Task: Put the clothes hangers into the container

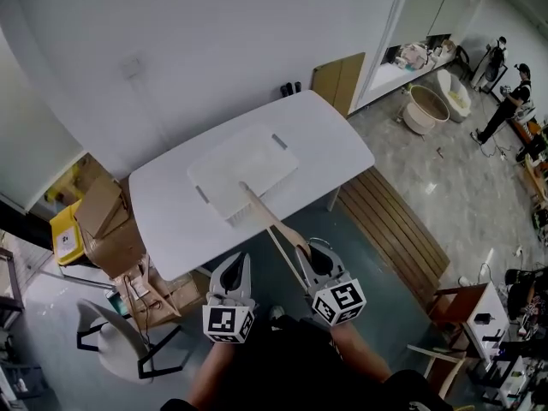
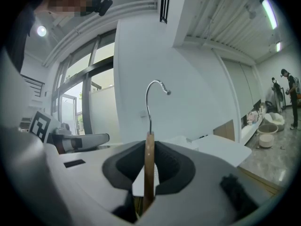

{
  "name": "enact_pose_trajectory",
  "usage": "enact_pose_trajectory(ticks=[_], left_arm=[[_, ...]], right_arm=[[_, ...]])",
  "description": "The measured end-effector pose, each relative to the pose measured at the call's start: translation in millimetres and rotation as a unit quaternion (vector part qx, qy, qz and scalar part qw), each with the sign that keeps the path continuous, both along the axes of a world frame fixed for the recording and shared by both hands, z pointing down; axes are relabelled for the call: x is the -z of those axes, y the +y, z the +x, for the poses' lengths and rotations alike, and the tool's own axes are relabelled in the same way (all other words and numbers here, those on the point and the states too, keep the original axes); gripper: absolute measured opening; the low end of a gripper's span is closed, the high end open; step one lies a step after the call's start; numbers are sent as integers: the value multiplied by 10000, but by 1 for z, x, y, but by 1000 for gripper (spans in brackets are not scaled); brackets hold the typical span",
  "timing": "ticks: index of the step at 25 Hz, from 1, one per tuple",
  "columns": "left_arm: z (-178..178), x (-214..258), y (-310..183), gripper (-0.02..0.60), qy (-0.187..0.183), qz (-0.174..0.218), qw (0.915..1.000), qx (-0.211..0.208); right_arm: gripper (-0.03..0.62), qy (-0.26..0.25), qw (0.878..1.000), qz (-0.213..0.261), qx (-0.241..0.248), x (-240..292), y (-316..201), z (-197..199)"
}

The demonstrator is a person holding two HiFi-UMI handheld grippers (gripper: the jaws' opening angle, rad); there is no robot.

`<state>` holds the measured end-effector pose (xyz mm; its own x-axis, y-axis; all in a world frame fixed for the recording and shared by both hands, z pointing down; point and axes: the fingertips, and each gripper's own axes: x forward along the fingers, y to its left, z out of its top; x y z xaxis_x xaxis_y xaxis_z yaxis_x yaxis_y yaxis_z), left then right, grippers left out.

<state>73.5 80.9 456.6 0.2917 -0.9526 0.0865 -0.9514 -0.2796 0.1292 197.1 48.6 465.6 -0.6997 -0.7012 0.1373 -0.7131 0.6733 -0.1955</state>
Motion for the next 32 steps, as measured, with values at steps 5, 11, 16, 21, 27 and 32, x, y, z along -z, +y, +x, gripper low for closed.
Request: enact_pose_trajectory(ticks=[5,11,16,21,27,32], left_arm=[[-7,0,-15,5,1,19,10000,64],[-12,-4,-40,5,41,38,10000,-81],[-26,-4,-68,5,87,106,9998,-168],[-42,-3,-99,5,110,133,9993,-323],[-67,0,-133,5,190,151,9985,-495],[-78,0,-157,5,287,160,9973,-662]], right_arm=[[63,-26,10000,-1,-84,-1,-20,0],[63,-50,9997,52,-220,2,-39,-7],[63,16,9993,23,-363,-2,-59,-17],[63,136,9983,-24,-559,-3,-82,-28],[63,266,9962,-81,-825,-4,-114,-41],[63,470,9944,-142,-939,-6,-141,-50]])
